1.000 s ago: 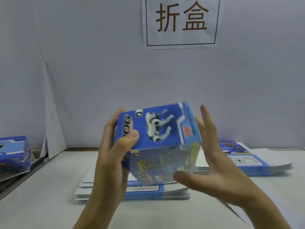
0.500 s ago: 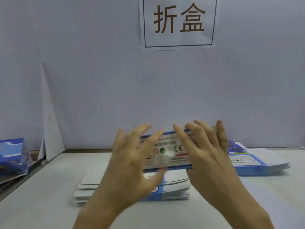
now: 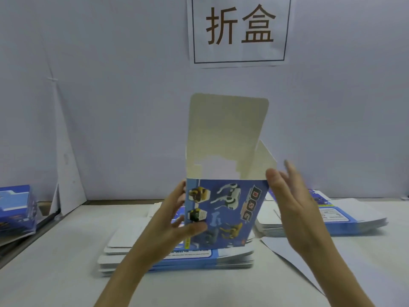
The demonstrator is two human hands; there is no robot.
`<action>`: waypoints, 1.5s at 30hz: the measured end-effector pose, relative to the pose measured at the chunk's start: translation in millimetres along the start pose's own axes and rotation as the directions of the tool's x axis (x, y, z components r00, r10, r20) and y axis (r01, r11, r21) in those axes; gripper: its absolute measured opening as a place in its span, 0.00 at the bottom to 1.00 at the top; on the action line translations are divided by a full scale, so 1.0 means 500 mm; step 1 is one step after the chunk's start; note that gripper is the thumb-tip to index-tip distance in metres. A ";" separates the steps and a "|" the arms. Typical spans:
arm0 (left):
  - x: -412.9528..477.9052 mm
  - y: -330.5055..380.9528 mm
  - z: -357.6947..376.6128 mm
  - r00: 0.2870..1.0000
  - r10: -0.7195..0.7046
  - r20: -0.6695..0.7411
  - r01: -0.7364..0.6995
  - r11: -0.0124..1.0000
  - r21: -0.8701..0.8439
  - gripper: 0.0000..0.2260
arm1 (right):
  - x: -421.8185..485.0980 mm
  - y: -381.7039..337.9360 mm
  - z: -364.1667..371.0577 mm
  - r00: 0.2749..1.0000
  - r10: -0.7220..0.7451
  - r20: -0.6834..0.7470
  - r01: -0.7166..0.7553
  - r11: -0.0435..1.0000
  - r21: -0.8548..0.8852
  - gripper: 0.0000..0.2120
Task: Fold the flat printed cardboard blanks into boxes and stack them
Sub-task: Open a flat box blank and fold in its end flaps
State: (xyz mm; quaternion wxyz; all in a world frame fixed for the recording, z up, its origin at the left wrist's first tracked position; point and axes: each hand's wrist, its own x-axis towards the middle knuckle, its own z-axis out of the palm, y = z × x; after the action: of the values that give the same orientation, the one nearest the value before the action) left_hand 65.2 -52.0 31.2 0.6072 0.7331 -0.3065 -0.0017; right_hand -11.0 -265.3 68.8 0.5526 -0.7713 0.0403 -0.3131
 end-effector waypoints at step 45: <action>0.006 0.055 -0.028 0.848 -0.383 -0.366 0.245 0.896 -0.370 0.07 | -0.019 0.035 0.061 0.943 -0.278 -0.184 0.191 0.903 -0.386 0.03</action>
State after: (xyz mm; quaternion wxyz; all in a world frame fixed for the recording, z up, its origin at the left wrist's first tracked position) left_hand 60.5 -43.2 60.7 0.7579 0.6513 -0.0356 0.0112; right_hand 2.5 -243.1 43.3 0.3501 -0.8165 0.0688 -0.4538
